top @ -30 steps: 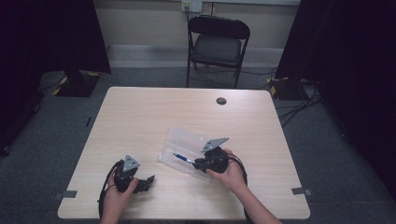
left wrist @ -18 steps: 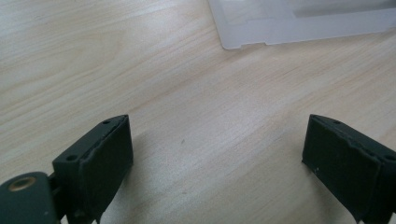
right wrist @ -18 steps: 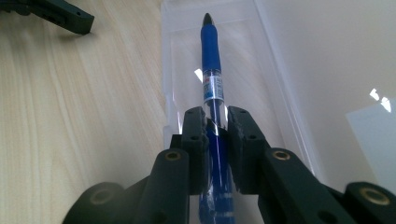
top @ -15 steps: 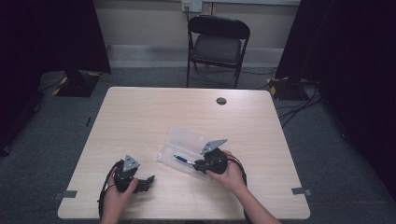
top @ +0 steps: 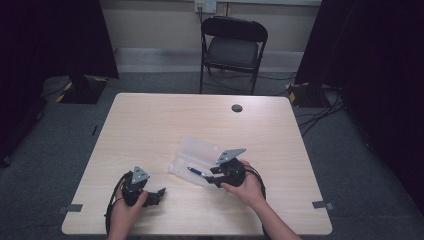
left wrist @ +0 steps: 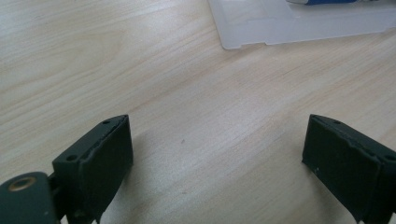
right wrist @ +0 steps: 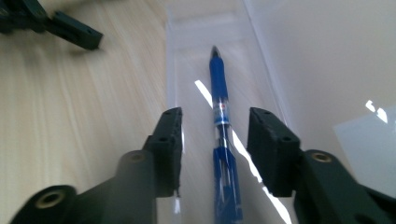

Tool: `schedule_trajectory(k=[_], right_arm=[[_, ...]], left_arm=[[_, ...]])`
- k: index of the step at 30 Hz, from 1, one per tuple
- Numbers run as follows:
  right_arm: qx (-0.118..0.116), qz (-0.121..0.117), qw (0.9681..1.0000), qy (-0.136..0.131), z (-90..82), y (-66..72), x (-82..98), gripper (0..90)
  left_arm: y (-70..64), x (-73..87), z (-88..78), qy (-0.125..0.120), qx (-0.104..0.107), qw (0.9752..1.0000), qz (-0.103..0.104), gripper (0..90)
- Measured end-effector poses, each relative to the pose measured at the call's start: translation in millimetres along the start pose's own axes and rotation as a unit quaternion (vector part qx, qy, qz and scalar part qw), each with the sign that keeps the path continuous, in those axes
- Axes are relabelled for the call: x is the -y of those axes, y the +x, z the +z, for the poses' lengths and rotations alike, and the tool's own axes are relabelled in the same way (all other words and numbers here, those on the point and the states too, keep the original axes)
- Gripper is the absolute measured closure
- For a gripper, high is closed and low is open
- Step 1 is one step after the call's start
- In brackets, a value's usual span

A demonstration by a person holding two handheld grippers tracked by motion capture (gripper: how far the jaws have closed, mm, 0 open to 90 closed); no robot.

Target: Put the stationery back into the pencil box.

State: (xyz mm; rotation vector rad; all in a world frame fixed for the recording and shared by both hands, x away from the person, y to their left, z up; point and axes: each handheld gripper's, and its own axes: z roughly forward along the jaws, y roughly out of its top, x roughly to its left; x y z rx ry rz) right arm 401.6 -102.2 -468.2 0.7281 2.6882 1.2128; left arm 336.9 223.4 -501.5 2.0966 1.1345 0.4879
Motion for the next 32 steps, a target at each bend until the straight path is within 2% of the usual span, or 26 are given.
schedule_trajectory(k=[3,4,5,6,7,10,12,14,16,17,19,20,22,23,26,27,28,32], right_arm=[[0.000,0.004,0.9998,-0.021,-6.6,1.5,-2.8,42.2],[-0.002,0.012,0.9997,-0.022,-9.0,1.1,-3.2,36.7],[-0.002,0.012,0.9997,-0.022,-9.0,1.1,-3.2,36.7],[-0.008,0.027,0.9995,-0.016,-10.7,0.2,-3.7,31.5],[0.001,0.038,0.9993,-0.003,-15.9,0.0,-2.9,29.3],[0.002,0.037,0.9992,-0.012,-22.1,0.5,-1.2,26.1],[-0.010,0.041,0.9988,-0.026,-30.0,0.3,1.2,22.2],[-0.010,0.038,0.9987,-0.032,-39.6,1.1,3.5,19.4],[-0.024,0.046,0.9979,-0.038,-51.5,1.0,7.4,18.2],[-0.016,0.047,0.9980,-0.040,-62.4,0.5,12.8,18.2],[-0.010,0.043,0.9983,-0.039,-66.5,0.5,15.6,18.2],[0.008,0.037,0.9987,-0.033,-76.7,-1.0,25.0,18.2],[0.011,0.040,0.9986,-0.033,-81.7,-2.6,30.7,18.2],[0.019,0.045,0.9981,-0.039,-92.0,-6.6,42.8,18.3],[0.029,0.062,0.9966,-0.045,-105.8,-12.7,60.9,18.2],[0.029,0.062,0.9966,-0.045,-105.8,-12.7,60.9,18.2],[0.043,0.063,0.9961,-0.044,-111.9,-16.0,71.0,18.2],[0.055,0.067,0.9956,-0.034,-116.4,-19.7,84.0,18.2]], left_arm=[[0.4,-0.1,0.0,0.000,0.000,1.0000,0.003,8.2],[-0.1,0.0,0.3,-0.002,0.000,1.0000,0.000,8.2],[-0.1,0.0,0.3,-0.002,0.000,1.0000,0.000,8.2],[0.4,0.0,0.0,0.000,0.000,1.0000,0.003,8.2],[0.1,0.0,0.0,0.000,0.000,1.0000,0.000,8.1],[0.5,-0.1,0.5,0.000,0.000,1.0000,0.001,7.2],[0.9,-0.4,0.6,0.003,0.000,1.0000,0.001,6.7],[0.9,-0.6,1.0,0.003,-0.001,1.0000,-0.001,5.9],[0.8,-0.6,1.3,0.002,0.000,1.0000,-0.002,5.3],[1.0,-0.7,1.2,0.003,-0.001,1.0000,0.000,5.3],[0.6,-0.6,1.3,0.002,0.000,1.0000,-0.003,5.3],[1.0,-0.7,1.2,0.003,-0.001,1.0000,-0.001,5.3],[1.0,-0.7,1.2,0.003,-0.001,1.0000,-0.001,5.3],[0.9,-0.7,1.2,0.002,-0.001,1.0000,-0.001,5.3],[1.0,-0.7,1.2,0.003,-0.001,1.0000,-0.001,5.3],[1.0,-0.7,1.2,0.003,-0.001,1.0000,-0.001,5.3],[0.9,-0.7,1.2,0.002,-0.001,1.0000,-0.001,5.3],[0.6,-0.6,1.3,0.002,-0.001,1.0000,-0.003,5.3]])
